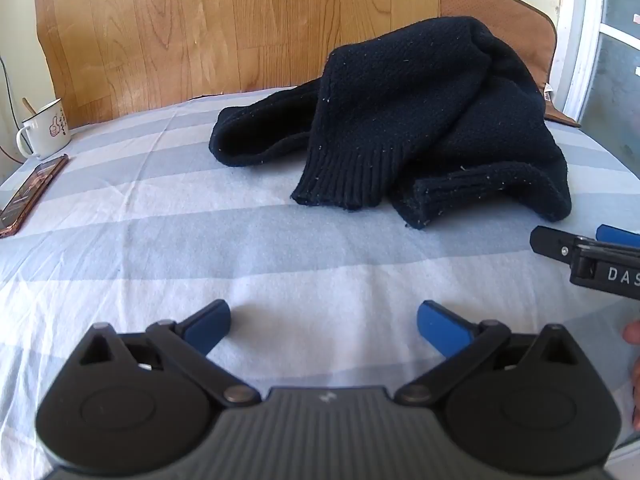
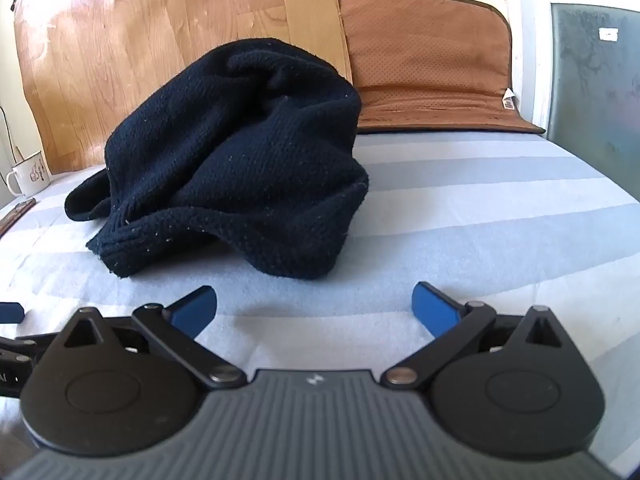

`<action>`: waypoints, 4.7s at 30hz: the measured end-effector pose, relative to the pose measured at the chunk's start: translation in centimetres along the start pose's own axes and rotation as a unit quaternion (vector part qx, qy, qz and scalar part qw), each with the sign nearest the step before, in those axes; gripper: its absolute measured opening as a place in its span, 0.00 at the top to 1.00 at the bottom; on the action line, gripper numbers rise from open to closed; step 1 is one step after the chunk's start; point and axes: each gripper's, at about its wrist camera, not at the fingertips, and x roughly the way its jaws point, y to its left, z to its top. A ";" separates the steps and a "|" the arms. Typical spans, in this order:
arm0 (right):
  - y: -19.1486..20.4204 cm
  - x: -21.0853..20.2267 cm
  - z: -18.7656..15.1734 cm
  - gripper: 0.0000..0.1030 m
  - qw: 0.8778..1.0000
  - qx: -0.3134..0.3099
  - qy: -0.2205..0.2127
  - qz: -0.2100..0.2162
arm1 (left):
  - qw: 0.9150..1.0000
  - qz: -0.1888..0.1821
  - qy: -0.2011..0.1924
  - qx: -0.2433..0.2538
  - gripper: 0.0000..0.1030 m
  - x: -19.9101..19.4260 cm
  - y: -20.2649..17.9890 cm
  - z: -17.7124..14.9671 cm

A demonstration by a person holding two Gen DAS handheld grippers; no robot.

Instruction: Fold small clothes

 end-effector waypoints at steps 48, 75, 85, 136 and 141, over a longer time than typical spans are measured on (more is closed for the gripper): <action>5.4 -8.7 3.3 0.79 0.868 -0.107 0.074 0.480 | 0.965 -0.153 -0.091 -0.191 0.02 1.1 21.1 7.4; -7.6 -13.8 8.2 0.87 0.973 0.090 -0.122 0.175 | 0.969 -0.080 -0.169 -0.164 0.89 -2.4 17.2 10.5; -9.1 -23.5 0.0 0.78 0.989 0.028 -0.068 0.128 | 0.975 -0.099 -0.131 -0.148 0.83 -8.9 19.8 2.9; 0.8 7.5 12.2 0.73 0.988 -0.155 0.020 0.017 | 0.992 0.100 -0.058 0.056 0.83 14.4 10.3 14.7; 0.8 6.3 12.0 0.72 0.989 -0.145 0.019 -0.011 | 0.990 0.109 -0.058 0.063 0.79 14.5 10.2 14.8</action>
